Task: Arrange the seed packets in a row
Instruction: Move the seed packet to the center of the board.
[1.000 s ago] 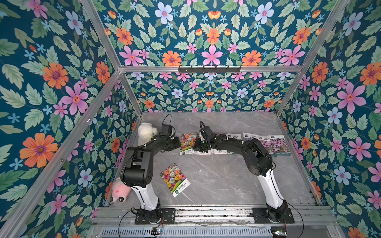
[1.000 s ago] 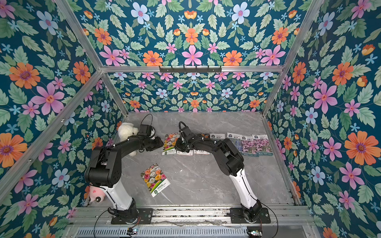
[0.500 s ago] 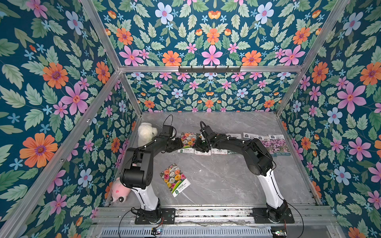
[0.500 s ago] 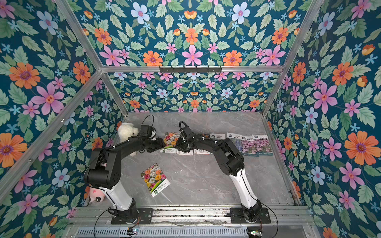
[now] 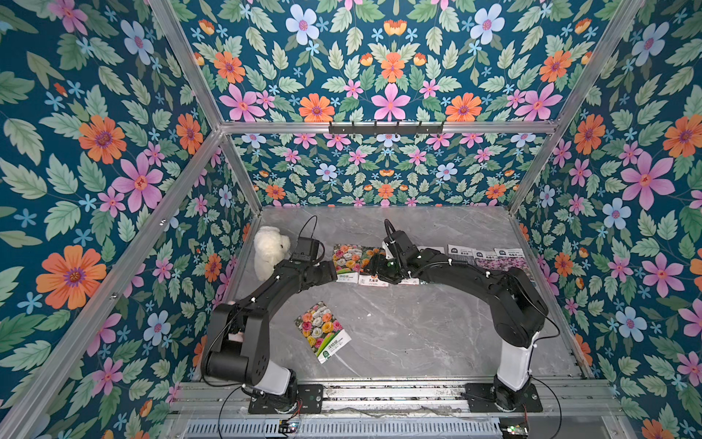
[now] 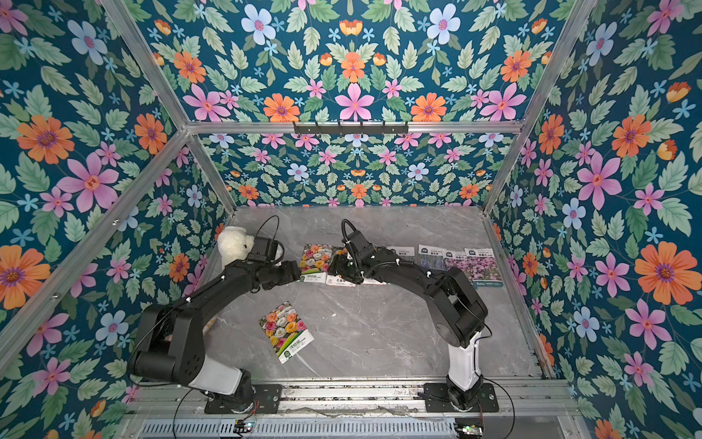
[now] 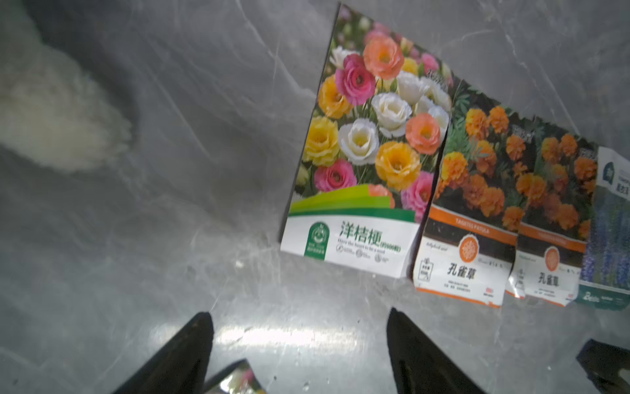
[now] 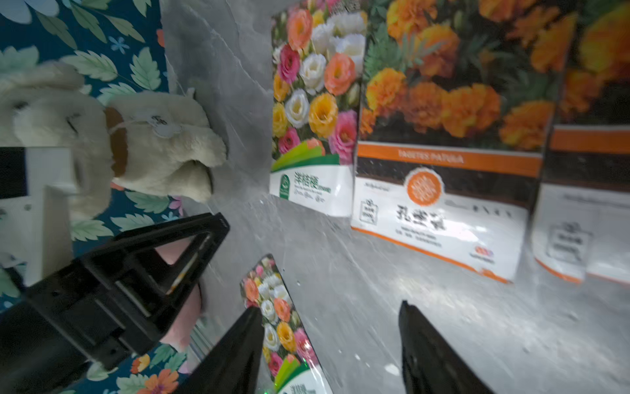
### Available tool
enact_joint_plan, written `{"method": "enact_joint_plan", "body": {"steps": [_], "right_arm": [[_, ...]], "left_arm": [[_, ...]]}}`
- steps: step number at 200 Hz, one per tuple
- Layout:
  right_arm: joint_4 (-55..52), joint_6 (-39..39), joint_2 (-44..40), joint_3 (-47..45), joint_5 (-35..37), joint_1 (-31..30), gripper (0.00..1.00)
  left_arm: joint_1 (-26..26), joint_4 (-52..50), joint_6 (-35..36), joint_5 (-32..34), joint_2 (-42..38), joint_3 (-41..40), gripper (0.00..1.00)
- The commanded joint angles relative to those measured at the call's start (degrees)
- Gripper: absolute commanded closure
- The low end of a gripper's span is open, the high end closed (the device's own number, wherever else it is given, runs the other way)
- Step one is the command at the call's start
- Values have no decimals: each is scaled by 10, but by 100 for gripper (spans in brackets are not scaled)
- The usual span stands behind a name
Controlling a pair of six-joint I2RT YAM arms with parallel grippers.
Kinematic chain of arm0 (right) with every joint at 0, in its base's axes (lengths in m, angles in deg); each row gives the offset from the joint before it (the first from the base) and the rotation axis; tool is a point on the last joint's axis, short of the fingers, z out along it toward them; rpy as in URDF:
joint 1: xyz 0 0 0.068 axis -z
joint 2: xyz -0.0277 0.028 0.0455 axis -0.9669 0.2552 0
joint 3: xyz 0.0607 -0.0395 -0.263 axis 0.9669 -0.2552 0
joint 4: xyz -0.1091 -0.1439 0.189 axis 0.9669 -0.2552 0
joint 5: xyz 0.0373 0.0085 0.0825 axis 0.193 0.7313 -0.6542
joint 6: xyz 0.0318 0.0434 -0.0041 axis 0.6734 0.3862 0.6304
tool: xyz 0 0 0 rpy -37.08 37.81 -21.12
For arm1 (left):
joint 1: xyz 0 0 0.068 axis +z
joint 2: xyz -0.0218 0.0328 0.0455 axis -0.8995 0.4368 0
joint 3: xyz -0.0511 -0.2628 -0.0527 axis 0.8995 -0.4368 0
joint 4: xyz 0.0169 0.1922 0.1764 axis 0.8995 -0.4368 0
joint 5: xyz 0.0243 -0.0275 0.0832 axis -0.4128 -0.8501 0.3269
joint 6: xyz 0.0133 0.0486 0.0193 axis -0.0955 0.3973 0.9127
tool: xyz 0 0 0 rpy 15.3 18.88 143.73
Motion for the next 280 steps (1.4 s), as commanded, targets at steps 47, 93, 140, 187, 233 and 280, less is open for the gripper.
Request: {"method": "enact_joint_plan", "body": {"steps": [47,93,140,187,233,280], "right_arm": [[-14,-27,-65,-100,40,-29,24],[16,-4,-50,-101,30,-38,24],[14,8,-50,-108,46,-39,24],[11,8,-74,-128,59,-39,24],[-11,-32,-60,-102,47,-51,36],[-103,-96,30,28,90,-113,55]], "left_arm": [[-62,-65,-137,80,-129,-161,11],[-61,-21,-142,55,-119,-207,11],[-62,57,-119,-15,-87,-222,12],[-73,116,-85,-91,-36,-178,13],[-72,40,-72,-40,-71,-126,11],[-18,-15,-101,-5,-144,-168,20]]}}
